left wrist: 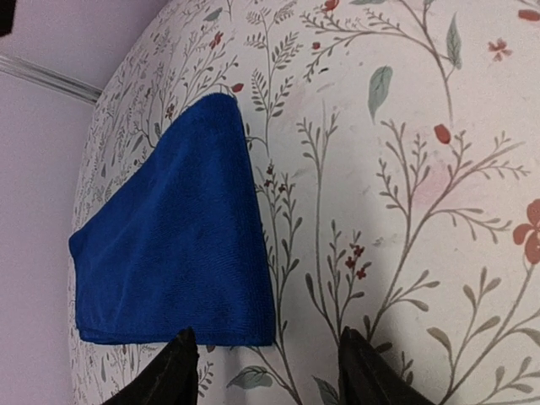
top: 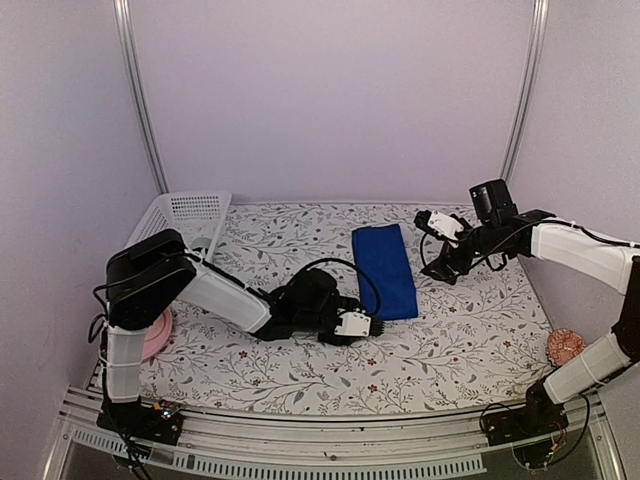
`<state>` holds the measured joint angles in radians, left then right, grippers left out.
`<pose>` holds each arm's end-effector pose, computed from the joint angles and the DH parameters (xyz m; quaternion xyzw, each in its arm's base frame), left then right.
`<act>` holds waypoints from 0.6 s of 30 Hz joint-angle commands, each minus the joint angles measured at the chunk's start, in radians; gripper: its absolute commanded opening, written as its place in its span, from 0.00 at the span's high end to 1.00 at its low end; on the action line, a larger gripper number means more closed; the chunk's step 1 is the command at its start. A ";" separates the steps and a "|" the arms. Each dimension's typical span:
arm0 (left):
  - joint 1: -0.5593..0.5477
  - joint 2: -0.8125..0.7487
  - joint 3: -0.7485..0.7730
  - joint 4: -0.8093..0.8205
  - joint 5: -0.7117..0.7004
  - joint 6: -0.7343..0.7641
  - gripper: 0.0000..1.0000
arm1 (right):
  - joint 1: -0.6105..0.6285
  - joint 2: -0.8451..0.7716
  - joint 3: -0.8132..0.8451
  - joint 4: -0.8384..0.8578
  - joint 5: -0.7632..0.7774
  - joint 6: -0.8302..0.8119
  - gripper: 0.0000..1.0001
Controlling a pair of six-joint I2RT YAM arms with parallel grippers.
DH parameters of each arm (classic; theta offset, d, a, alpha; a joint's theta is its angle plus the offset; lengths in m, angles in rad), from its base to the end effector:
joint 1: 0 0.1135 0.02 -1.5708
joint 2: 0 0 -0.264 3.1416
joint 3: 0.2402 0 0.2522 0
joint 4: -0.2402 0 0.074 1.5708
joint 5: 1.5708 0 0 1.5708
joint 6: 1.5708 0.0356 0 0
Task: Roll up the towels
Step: Roll the towel at the center of the board.
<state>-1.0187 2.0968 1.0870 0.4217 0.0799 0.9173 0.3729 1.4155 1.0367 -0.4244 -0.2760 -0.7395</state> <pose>0.2204 -0.3632 0.1056 0.7364 0.4840 -0.0591 0.4690 0.2797 0.1198 0.2616 -0.5286 0.7528 0.0578 0.3879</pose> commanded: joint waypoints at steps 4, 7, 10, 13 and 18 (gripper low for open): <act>-0.017 0.064 0.034 -0.020 -0.053 0.063 0.53 | -0.012 0.043 -0.028 0.035 -0.036 -0.005 0.01; -0.019 0.074 0.037 -0.014 -0.049 0.062 0.59 | -0.012 0.051 -0.037 0.039 -0.040 -0.013 0.01; -0.023 0.102 0.059 -0.018 -0.079 0.071 0.61 | -0.011 0.047 -0.050 0.048 -0.045 -0.025 0.01; -0.025 0.130 0.088 -0.039 -0.105 0.068 0.61 | -0.012 0.036 -0.061 0.049 -0.061 -0.038 0.01; -0.024 0.158 0.105 -0.052 -0.113 0.051 0.68 | -0.012 0.016 -0.081 0.055 -0.068 -0.061 0.01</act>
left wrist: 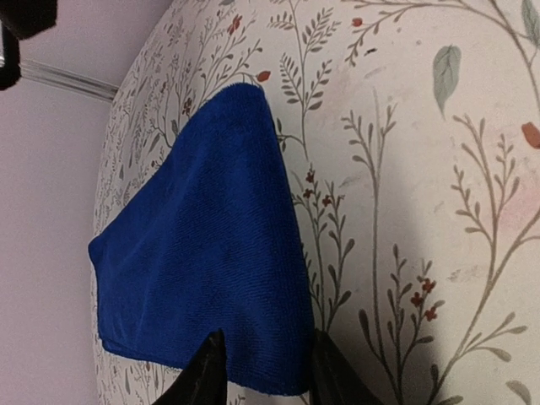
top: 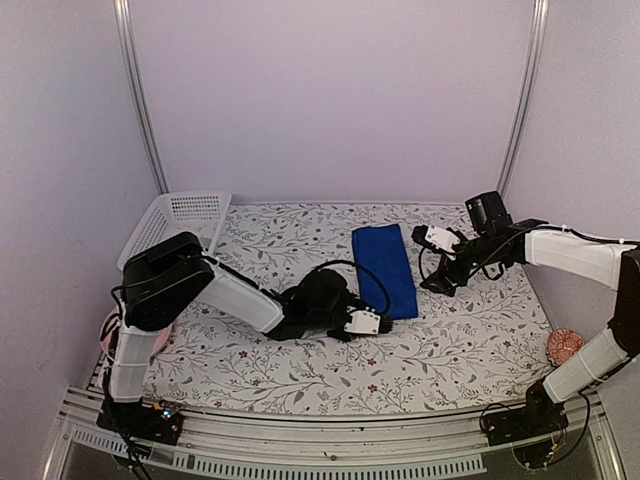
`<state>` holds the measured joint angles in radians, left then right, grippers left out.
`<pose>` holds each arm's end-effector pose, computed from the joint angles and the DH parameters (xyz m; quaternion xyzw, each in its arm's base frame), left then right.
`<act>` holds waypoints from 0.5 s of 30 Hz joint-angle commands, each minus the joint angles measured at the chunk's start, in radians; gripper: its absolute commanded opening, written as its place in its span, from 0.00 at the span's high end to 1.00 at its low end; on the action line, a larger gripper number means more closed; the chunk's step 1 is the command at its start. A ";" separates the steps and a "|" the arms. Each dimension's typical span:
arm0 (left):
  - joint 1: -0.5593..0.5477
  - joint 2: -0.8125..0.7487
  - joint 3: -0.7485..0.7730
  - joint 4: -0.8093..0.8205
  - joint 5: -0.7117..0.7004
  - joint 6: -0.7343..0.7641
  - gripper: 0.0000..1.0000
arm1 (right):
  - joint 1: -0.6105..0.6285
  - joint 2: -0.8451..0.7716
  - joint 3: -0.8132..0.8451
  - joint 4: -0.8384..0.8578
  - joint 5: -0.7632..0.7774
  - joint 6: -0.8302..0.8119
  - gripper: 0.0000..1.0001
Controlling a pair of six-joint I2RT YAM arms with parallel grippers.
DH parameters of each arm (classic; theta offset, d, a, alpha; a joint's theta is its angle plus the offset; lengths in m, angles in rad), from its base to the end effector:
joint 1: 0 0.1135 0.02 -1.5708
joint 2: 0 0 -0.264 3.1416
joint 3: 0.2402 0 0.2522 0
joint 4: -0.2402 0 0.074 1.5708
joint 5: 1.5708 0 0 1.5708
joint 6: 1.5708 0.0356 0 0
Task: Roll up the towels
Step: Roll the towel at the center of the board.
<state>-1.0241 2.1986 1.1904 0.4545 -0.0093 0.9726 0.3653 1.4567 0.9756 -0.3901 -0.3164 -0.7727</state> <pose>0.2341 -0.3840 0.0943 0.7330 0.4750 -0.0085 0.4868 0.2803 0.1190 0.2331 -0.5453 0.7525 0.0765 0.3614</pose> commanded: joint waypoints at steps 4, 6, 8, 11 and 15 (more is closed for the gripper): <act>-0.018 0.073 0.024 -0.130 -0.023 -0.019 0.83 | -0.005 -0.043 -0.045 0.033 -0.026 -0.055 0.01; -0.018 0.071 0.019 -0.136 -0.018 -0.028 0.95 | -0.003 -0.058 -0.078 0.053 -0.031 -0.081 0.01; -0.012 0.062 0.019 -0.143 0.003 -0.054 1.00 | -0.004 -0.078 -0.117 0.074 -0.059 -0.112 0.01; 0.002 0.034 0.017 -0.165 0.054 -0.113 1.00 | -0.004 -0.113 -0.172 0.096 -0.141 -0.184 0.01; 0.031 -0.016 0.027 -0.225 0.151 -0.192 1.00 | -0.003 -0.151 -0.241 0.110 -0.251 -0.298 0.01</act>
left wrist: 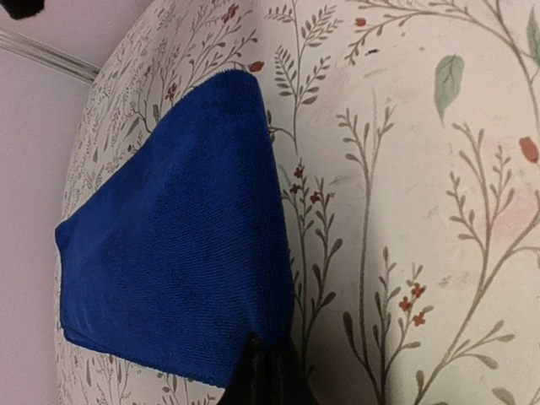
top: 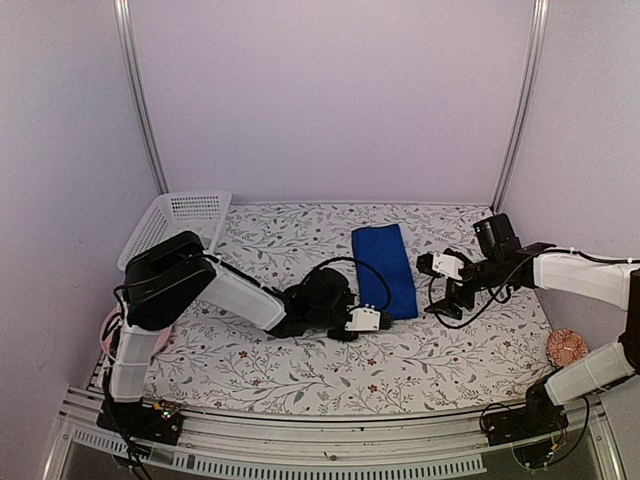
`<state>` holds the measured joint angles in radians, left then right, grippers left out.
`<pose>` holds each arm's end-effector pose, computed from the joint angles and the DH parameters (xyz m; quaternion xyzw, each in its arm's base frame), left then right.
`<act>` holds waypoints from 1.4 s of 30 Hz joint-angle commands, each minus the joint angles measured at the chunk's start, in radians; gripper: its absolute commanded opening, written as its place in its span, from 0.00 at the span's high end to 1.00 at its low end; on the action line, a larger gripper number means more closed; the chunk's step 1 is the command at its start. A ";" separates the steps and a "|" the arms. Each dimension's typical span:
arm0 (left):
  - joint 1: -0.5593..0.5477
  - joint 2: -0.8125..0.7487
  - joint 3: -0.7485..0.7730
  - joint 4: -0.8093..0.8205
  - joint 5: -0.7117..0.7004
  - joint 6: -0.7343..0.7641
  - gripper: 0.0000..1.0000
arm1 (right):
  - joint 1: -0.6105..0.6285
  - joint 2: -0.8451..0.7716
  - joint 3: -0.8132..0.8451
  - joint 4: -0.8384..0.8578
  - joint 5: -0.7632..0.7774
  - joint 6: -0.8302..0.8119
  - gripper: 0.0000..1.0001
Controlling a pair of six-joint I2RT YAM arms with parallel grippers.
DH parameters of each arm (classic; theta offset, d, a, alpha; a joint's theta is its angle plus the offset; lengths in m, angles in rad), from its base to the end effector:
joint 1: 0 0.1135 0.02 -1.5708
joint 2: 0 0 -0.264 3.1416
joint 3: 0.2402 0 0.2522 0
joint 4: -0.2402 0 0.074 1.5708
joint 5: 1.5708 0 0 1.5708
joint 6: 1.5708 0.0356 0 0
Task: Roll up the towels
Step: Roll the towel at the center of the board.
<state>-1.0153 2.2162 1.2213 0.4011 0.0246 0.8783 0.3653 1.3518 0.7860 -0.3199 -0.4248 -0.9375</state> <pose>0.2383 -0.3856 0.0903 0.7200 0.5112 -0.0430 0.4674 0.2460 0.1098 0.2081 -0.6145 0.6893 0.0978 0.3710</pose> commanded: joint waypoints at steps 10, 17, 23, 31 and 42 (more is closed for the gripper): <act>0.130 -0.066 0.106 -0.347 0.434 -0.326 1.00 | 0.075 -0.072 -0.164 0.194 -0.099 -0.261 0.01; 0.202 -0.053 0.159 -0.352 0.595 -0.470 1.00 | 0.132 -0.001 -0.189 0.306 0.009 -0.227 0.01; 0.235 -0.031 0.192 -0.343 0.672 -0.563 1.00 | 0.200 0.090 -0.178 0.359 0.120 -0.189 0.05; 0.240 0.004 0.219 -0.356 0.671 -0.589 1.00 | 0.252 0.211 -0.144 0.482 0.330 -0.063 0.06; 0.251 0.017 0.229 -0.363 0.670 -0.596 1.00 | 0.311 0.284 -0.102 0.521 0.478 0.004 0.38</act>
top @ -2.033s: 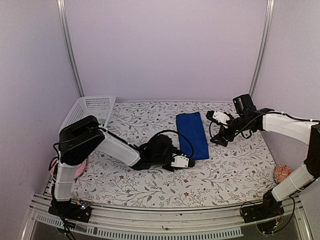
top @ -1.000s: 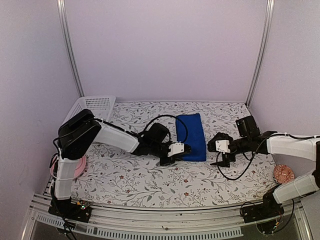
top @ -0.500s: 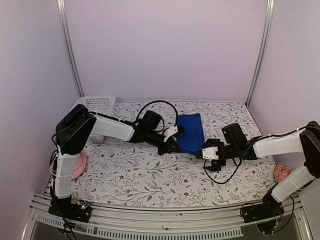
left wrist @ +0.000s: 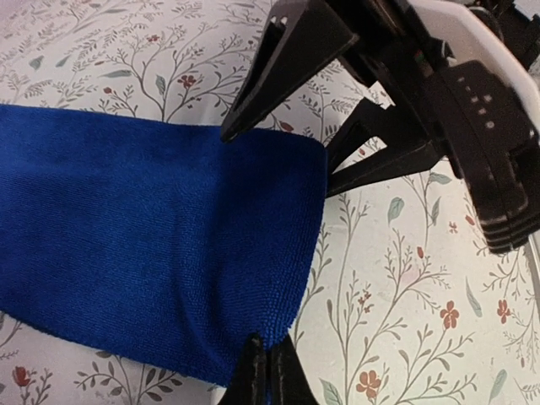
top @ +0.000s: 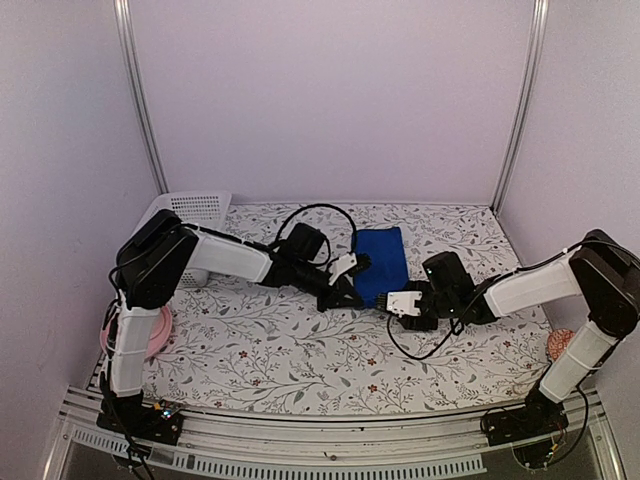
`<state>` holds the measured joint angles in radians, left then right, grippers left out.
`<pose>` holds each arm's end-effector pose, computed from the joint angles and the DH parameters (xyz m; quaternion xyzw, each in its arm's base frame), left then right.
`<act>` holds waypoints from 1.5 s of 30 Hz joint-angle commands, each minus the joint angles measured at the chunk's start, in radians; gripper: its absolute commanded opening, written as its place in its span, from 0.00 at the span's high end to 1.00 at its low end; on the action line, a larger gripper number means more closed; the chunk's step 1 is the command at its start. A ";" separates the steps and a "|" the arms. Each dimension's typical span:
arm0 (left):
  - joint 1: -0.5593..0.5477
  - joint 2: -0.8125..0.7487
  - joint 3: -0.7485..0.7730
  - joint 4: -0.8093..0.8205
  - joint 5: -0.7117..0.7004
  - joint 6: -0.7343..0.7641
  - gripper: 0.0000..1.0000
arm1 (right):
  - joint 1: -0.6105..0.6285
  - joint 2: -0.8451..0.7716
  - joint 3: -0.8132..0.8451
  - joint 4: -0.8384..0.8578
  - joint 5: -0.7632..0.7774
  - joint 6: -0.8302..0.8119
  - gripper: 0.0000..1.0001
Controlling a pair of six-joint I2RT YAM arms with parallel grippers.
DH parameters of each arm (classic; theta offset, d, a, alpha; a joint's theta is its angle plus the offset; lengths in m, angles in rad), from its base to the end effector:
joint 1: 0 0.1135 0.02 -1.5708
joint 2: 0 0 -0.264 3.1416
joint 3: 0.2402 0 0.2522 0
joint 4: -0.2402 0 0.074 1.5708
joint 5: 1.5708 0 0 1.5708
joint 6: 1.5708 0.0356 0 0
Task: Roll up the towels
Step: Roll the towel at the center of the board.
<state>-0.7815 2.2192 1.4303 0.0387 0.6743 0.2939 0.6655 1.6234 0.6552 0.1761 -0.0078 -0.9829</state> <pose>0.3173 -0.3462 0.1230 0.5565 0.6757 -0.3852 0.2921 0.2351 0.1849 0.1313 -0.6801 0.6272 -0.0564 0.3754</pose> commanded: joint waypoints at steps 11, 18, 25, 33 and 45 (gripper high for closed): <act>0.024 0.010 0.015 -0.018 0.019 0.019 0.87 | 0.010 -0.008 0.075 -0.204 -0.095 0.013 0.97; 0.023 -0.011 0.001 -0.082 0.072 0.119 0.48 | -0.015 0.014 0.132 -0.377 -0.168 -0.012 0.97; 0.016 0.013 0.030 -0.149 0.110 0.167 0.32 | -0.075 0.000 0.166 -0.464 -0.222 -0.022 0.95; -0.012 0.016 0.034 -0.146 0.103 0.171 0.32 | -0.092 0.052 0.206 -0.547 -0.268 -0.020 0.93; -0.037 0.034 0.020 -0.108 0.136 0.177 0.28 | -0.170 0.139 0.318 -0.736 -0.386 0.000 0.94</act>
<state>-0.7998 2.2410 1.4487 -0.0940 0.7799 0.4576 0.5179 1.7264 0.9360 -0.4461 -0.3363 -0.9939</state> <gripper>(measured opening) 0.718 0.067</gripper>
